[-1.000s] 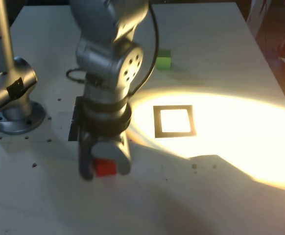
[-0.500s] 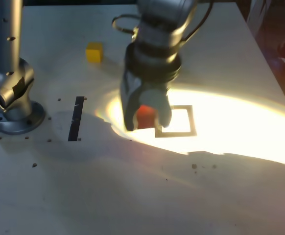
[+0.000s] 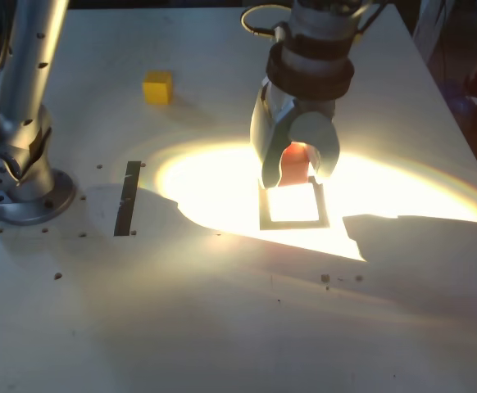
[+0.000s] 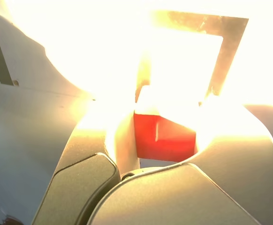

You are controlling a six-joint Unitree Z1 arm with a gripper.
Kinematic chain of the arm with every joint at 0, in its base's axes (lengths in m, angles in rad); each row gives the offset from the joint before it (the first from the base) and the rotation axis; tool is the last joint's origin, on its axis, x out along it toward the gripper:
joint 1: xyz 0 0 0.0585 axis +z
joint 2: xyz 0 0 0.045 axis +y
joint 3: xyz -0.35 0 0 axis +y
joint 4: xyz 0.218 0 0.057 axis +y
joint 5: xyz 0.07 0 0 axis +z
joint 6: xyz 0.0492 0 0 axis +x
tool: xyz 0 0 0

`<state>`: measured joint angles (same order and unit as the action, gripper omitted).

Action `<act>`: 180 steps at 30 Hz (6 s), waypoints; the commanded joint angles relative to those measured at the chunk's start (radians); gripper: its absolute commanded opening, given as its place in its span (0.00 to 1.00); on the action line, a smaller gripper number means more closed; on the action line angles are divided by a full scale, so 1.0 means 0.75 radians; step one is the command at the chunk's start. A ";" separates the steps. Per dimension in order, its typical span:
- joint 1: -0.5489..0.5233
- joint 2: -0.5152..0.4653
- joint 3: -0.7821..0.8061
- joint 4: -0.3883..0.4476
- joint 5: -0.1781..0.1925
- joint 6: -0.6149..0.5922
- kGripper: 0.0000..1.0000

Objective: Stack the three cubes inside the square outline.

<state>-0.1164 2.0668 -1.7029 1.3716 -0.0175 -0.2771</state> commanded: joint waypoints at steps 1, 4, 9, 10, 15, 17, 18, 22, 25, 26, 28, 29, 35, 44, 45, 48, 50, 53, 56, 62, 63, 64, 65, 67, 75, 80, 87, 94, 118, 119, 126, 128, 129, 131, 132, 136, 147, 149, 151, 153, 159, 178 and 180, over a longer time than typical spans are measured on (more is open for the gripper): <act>0.005 0.023 0.016 -0.014 -0.004 0.011 0.20; 0.006 0.052 0.027 -0.036 -0.010 0.027 0.21; 0.013 0.086 0.036 -0.075 0.003 0.046 0.23; 0.015 0.089 0.037 -0.083 0.009 0.050 0.23; 0.042 0.103 0.040 -0.124 0.030 0.119 0.23; 0.057 0.105 0.051 -0.136 0.033 0.165 0.23; 0.064 0.105 0.061 -0.144 0.035 0.186 0.23; 0.079 0.100 0.123 -0.200 0.037 0.241 0.23; 0.080 0.097 0.163 -0.245 0.037 0.252 0.23; 0.080 0.097 0.170 -0.254 0.038 0.254 0.23; 0.080 0.095 0.178 -0.265 0.042 0.256 0.24; 0.080 0.093 0.179 -0.266 0.044 0.257 0.24; 0.080 0.083 0.173 -0.264 0.048 0.263 0.45; 0.080 -0.028 0.187 -0.211 0.062 0.271 0.99; 0.080 -0.057 0.185 -0.198 0.063 0.276 1.00; 0.080 -0.128 0.173 -0.157 0.063 0.290 1.00; 0.083 -0.179 0.167 -0.117 0.065 0.301 0.99; 0.122 -0.266 0.184 -0.060 0.075 0.335 0.99; 0.233 -0.367 0.242 -0.036 0.102 0.419 0.99; 0.603 -0.496 0.335 -0.039 0.204 0.727 0.99; 0.682 -0.500 0.342 -0.040 0.224 0.814 0.99; 0.736 -0.501 0.349 -0.043 0.237 0.881 0.99; 0.788 -0.500 0.359 -0.047 0.249 0.945 0.99; 0.880 -0.499 0.389 -0.061 0.272 1.058 0.99; 1.217 -0.487 0.583 -0.214 0.358 1.268 0.99; 1.306 -0.459 0.622 -0.272 0.432 1.335 0.98; 1.371 -0.360 0.608 -0.316 0.473 1.413 0.96; 1.423 -0.237 0.573 -0.353 0.406 1.494 0.93; 1.423 -0.177 0.618 -0.427 0.278 1.564 0.56; 1.423 -0.176 0.618 -0.431 0.276 1.566 0.54; 1.423 -0.170 0.609 -0.441 0.269 1.571 0.40; 1.421 -0.169 0.605 -0.438 0.265 1.571 0.39; 1.418 -0.169 0.603 -0.437 0.263 1.570 0.39; 1.410 -0.171 0.598 -0.435 0.258 1.570 0.39; 1.405 -0.175 0.597 -0.433 0.257 1.570 0.39; 1.380 -0.219 0.596 -0.423 0.246 1.568 0.39; 0.794 -0.440 0.426 -0.067 0.218 1.044 0.39; 0.644 -0.438 0.349 0.022 0.212 0.883 0.39; 0.511 -0.422 0.270 0.085 0.192 0.746 0.39; 0.400 -0.395 0.194 0.123 0.163 0.633 0.39; 0.180 -0.246 -0.025 0.172 0.097 0.407 0.39; -0.021 -0.014 -0.149 0.197 0.046 0.213 0.39; -0.019 -0.011 -0.148 0.193 0.049 0.218 0.39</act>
<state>-0.1341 2.0545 -1.8154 1.5191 0.0170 -0.1153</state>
